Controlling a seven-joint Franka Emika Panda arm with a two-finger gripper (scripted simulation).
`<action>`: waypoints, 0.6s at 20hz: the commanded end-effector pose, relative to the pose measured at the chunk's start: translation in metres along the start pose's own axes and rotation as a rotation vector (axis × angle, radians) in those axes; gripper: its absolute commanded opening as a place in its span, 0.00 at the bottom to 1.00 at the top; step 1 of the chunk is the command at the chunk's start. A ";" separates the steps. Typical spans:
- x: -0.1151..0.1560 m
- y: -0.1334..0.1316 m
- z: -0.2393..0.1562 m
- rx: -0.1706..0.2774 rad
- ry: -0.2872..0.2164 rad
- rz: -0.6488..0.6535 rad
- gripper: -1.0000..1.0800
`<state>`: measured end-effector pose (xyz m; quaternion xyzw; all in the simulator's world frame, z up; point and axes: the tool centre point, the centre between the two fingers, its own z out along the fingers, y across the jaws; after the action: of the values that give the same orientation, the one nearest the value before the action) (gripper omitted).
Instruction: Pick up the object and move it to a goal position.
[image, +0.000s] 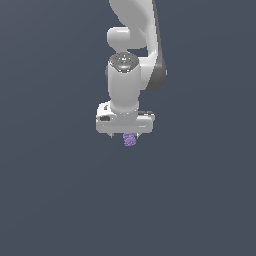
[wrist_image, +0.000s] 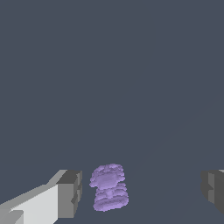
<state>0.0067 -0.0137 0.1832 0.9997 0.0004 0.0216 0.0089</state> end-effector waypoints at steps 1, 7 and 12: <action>0.000 0.000 0.000 0.000 0.000 0.000 0.96; -0.008 0.023 0.005 0.003 -0.023 0.059 0.96; -0.009 0.031 0.004 0.004 -0.030 0.082 0.96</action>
<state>-0.0021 -0.0451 0.1790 0.9992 -0.0395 0.0076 0.0065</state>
